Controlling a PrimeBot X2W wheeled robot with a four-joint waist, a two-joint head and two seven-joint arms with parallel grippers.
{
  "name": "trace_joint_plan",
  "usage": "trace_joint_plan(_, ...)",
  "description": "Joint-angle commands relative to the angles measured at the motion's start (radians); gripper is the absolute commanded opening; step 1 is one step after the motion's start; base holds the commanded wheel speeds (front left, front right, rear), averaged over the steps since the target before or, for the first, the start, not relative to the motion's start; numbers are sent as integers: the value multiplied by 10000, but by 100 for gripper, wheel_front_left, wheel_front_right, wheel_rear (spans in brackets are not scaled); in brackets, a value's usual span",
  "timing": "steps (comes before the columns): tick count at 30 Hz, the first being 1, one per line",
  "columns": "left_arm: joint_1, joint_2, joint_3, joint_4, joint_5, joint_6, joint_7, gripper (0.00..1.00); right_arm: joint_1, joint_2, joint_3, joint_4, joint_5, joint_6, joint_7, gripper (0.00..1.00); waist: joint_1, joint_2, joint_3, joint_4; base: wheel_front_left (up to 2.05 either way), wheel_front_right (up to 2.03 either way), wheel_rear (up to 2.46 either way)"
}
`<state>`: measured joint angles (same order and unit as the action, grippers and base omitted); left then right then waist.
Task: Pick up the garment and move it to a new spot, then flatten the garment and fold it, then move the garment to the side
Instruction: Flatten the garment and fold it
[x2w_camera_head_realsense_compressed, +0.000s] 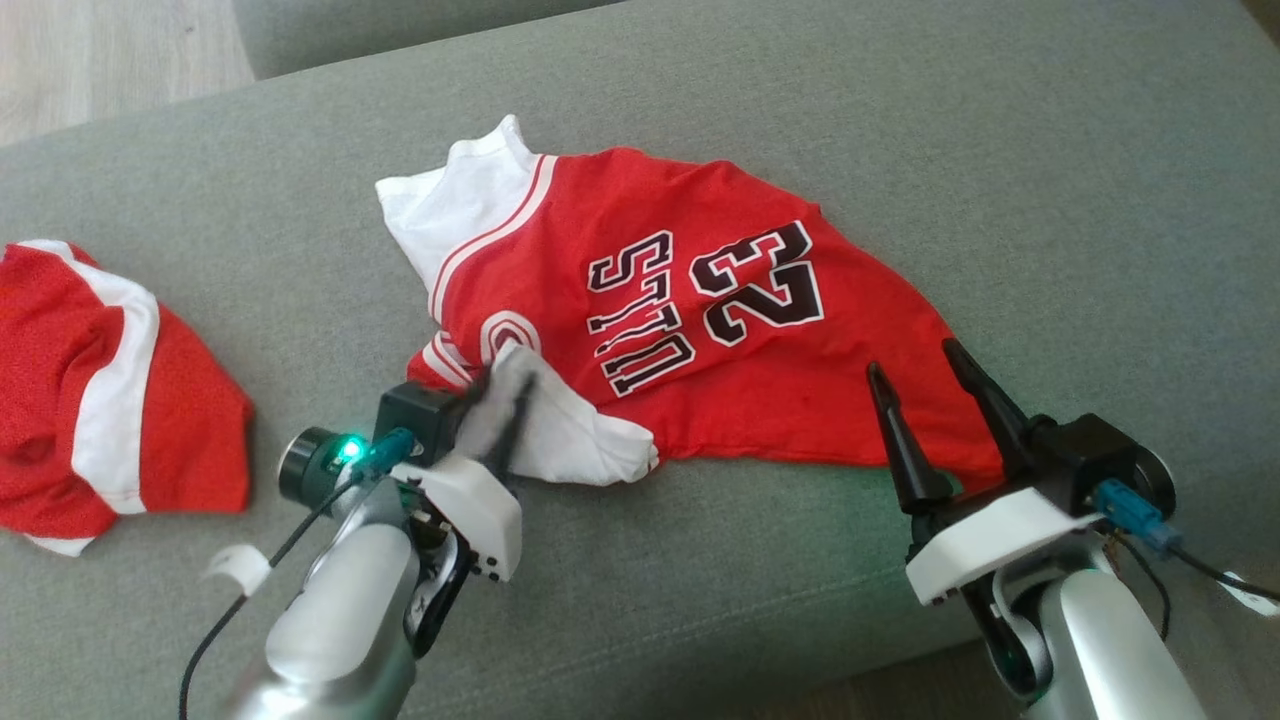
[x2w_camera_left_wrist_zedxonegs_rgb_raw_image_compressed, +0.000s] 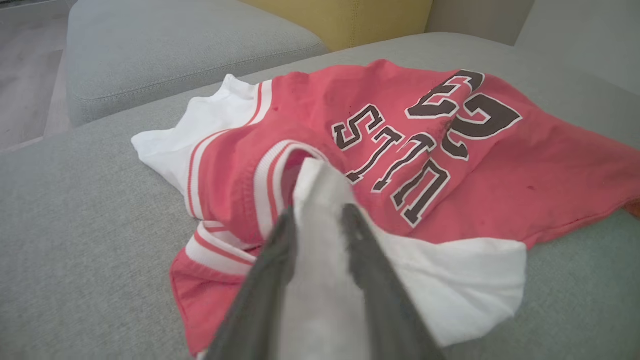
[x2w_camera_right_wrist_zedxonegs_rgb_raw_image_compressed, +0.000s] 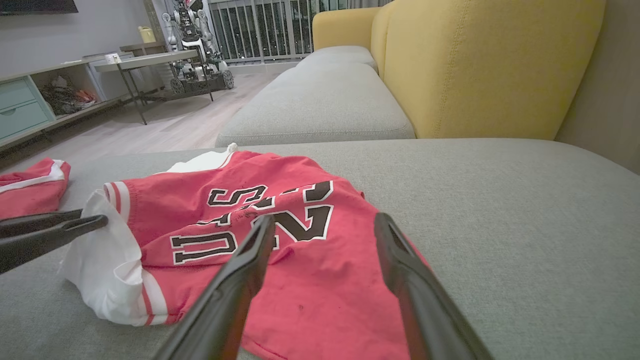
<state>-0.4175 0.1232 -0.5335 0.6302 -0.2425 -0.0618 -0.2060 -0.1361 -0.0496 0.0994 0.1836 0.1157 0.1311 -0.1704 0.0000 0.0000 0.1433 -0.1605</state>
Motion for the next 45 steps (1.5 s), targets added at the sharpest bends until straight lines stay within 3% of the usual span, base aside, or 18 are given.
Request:
trace_joint_plan(1, -506, 128, 372, -187, -130, -10, -165, 0, -442, -7, 168, -287, 106, -4, -139, 100, 0, 0, 7, 8, 0, 0, 0)
trace_joint_plan(11, -354, 268, 235, -378, -62, -73, -483, 0, -355, -7, -125, -40, -60, -4, -188, 100, 0, 0, -211, 486, 0, 0, 0)
trace_joint_plan(24, 1919, 1486, -121, -3382, 402, -109, -554, 0, -39, -7, -275, 216, -147, -4, -58, 100, 0, 0, -1161, 1470, 0, 0, 0)
trace_joint_plan(30, 3161, 1863, -232, -3485, 562, 368, -555, 0, 126, -7, -289, 374, -153, -4, 31, 100, 0, 0, -1476, 1592, 0, 0, 0)
trace_joint_plan(37, 3473, 1742, 40, -2890, 607, 1033, -556, 0, 160, -7, -138, 488, -140, -4, 148, 100, 0, 0, -1529, 1460, 0, 0, 0)
trace_joint_plan(38, 3499, 1668, 144, -2864, 536, 1128, -556, 10, 168, -7, -156, 496, -154, -4, 167, 100, 0, 0, -1526, 1424, 0, 0, 0)
trace_joint_plan(39, 3533, 1578, 301, -2868, 438, 1257, -556, 34, 179, -7, -190, 501, -163, -4, 179, 100, 0, 0, -1525, 1391, 0, 0, 0)
trace_joint_plan(40, 3548, 1498, 483, -2898, 402, 1463, -556, 72, 190, -7, -220, 504, -171, -4, 188, 100, 0, 0, -1525, 1353, 0, 0, 0)
trace_joint_plan(41, 3553, 1405, 715, -2952, 353, 1706, -556, 100, 206, -7, -253, 509, -181, -4, 197, 100, 0, 0, -1523, 1320, 0, 0, 0)
trace_joint_plan(45, 3636, 1107, 1644, -3274, 234, 2572, -556, 100, 286, -7, -330, 547, -171, -4, 201, 100, 0, 0, -1555, 1219, 0, 0, 0)
